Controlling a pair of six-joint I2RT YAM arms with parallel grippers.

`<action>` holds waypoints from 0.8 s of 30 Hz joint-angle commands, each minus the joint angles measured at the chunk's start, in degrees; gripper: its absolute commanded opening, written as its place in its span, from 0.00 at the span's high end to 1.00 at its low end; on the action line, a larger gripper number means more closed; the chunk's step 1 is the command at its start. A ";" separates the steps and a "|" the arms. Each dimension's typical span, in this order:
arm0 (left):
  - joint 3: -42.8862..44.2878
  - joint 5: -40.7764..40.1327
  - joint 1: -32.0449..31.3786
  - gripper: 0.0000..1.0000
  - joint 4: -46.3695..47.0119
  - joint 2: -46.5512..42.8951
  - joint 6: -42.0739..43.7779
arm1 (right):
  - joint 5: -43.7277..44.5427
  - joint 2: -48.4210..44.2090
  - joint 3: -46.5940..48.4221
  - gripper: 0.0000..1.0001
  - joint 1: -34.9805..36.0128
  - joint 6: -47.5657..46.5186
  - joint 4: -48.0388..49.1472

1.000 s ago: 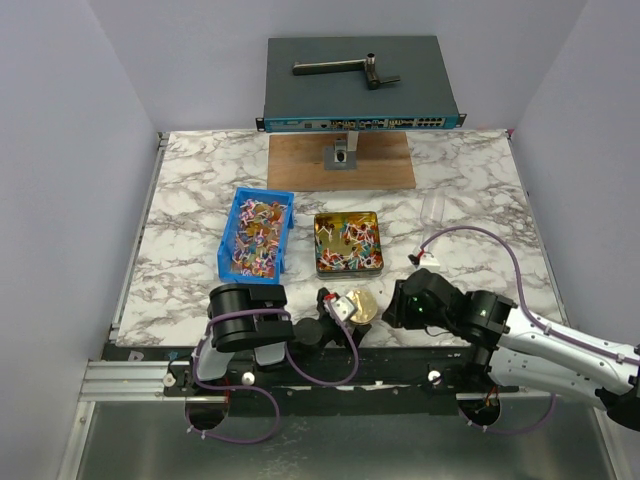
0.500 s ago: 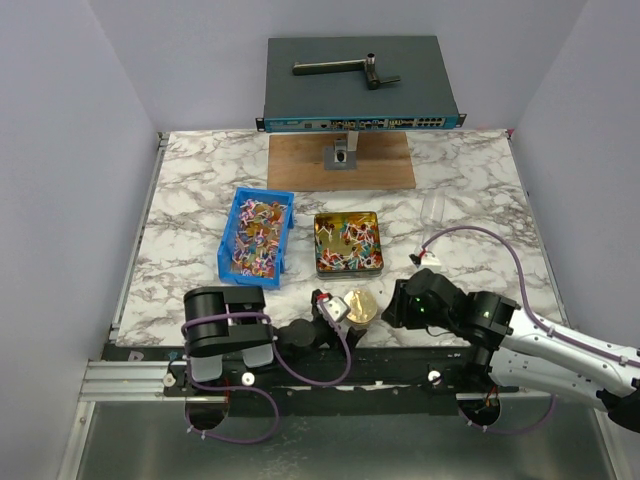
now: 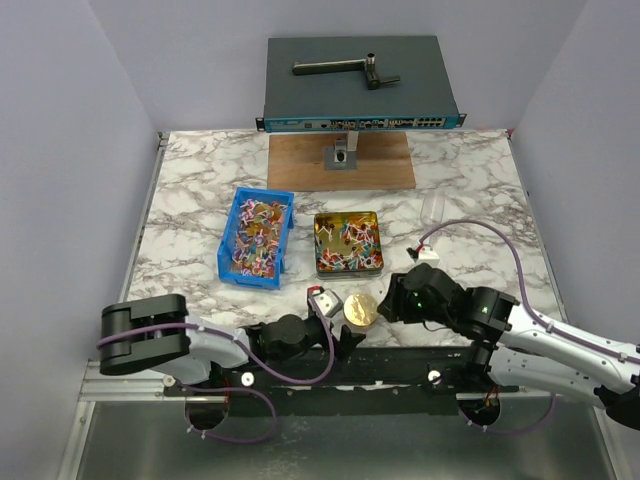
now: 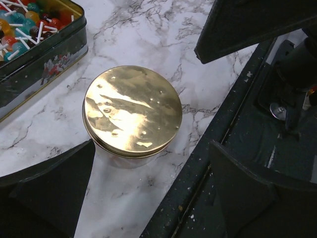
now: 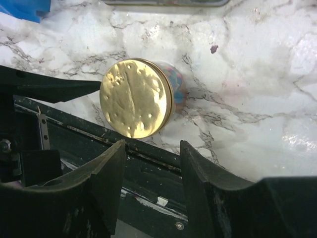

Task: Pack the candies
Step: Screw the bottle lid onto the packing bottle, then reset both arms

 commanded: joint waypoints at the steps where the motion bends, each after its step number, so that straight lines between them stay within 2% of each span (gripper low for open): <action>1: 2.02 1.91 -0.34 0.01 -16.02 -8.22 -2.57 | 3.26 0.67 2.79 0.45 0.24 -2.07 1.28; 8: 5.80 -3.25 -0.25 0.01 -35.08 -21.57 -1.28 | 5.45 1.04 5.93 0.34 0.19 -5.00 1.13; 11: 7.46 -5.73 0.17 0.01 -42.69 -27.98 -1.61 | 6.66 0.30 7.17 0.22 0.24 -6.33 1.86; 14: 9.70 -6.70 0.74 0.01 -49.19 -34.59 -0.86 | 7.10 -0.19 8.03 0.14 0.22 -8.16 2.93; 16: 11.97 -7.99 1.12 0.01 -54.18 -38.63 -1.03 | 7.29 0.09 8.91 0.01 0.21 -9.42 3.08; 20: 18.68 -8.64 3.39 0.01 -67.04 -44.64 -2.96 | 9.50 1.59 11.53 0.00 0.24 -9.98 1.55; 24: 27.12 -6.83 6.57 0.01 -78.39 -45.60 -2.75 | 10.39 3.77 14.09 0.00 0.20 -11.04 0.78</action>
